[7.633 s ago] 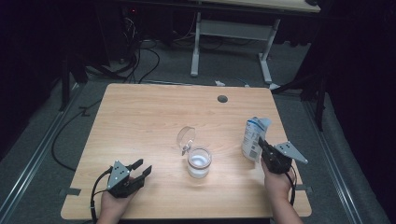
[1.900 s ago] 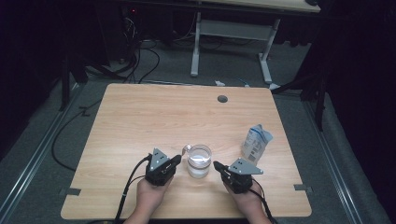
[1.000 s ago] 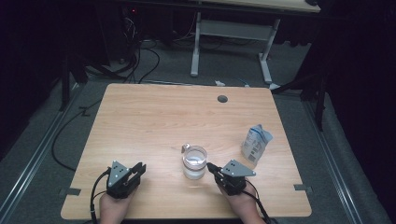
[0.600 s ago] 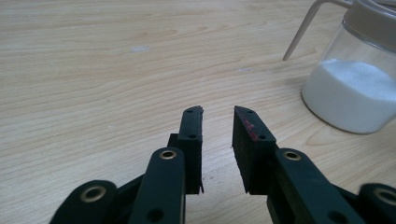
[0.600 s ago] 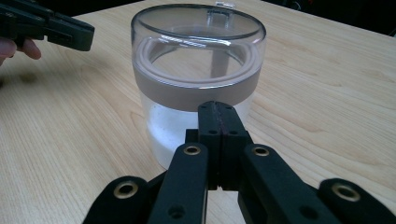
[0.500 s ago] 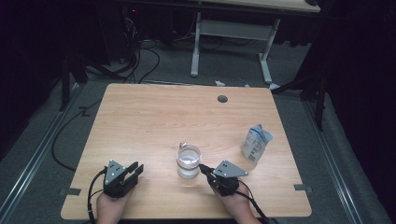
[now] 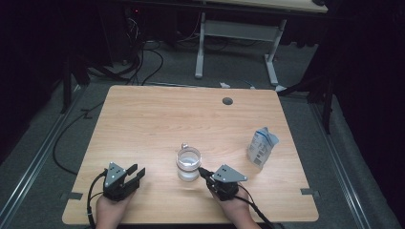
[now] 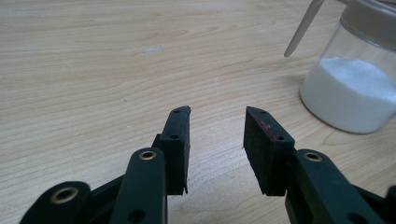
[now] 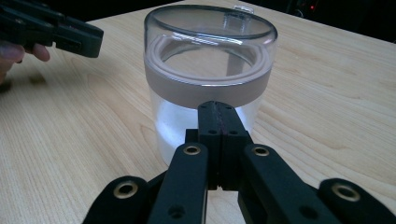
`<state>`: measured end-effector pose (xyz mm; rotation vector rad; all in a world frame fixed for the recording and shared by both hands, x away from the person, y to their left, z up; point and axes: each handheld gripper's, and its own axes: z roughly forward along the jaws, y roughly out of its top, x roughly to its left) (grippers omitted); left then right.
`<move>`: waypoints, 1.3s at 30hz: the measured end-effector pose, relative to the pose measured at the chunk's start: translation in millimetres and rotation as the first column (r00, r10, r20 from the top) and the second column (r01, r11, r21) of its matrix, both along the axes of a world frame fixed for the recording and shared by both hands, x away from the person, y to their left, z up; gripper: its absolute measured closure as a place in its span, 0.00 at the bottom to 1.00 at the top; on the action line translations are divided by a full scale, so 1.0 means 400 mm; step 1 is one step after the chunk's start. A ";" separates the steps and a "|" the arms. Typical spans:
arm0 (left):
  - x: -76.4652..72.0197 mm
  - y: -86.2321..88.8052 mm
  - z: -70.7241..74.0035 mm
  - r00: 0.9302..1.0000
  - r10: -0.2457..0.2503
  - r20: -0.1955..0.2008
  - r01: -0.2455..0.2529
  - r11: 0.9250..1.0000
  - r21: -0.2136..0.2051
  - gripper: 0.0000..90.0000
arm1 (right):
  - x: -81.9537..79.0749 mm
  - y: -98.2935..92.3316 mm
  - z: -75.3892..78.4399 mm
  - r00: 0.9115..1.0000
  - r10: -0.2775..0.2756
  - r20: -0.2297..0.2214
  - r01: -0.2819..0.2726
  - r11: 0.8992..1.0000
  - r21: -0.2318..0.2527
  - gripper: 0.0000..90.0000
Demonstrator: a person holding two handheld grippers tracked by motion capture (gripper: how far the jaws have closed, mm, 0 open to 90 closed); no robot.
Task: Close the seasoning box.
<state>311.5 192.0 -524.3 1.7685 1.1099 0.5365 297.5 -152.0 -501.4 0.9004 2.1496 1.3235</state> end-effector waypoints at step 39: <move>-0.008 0.003 -0.005 1.000 0.005 -0.009 -0.005 1.000 0.007 0.67 | 0.004 -0.142 -0.020 0.993 -0.119 -0.007 0.119 0.993 -0.021 0.84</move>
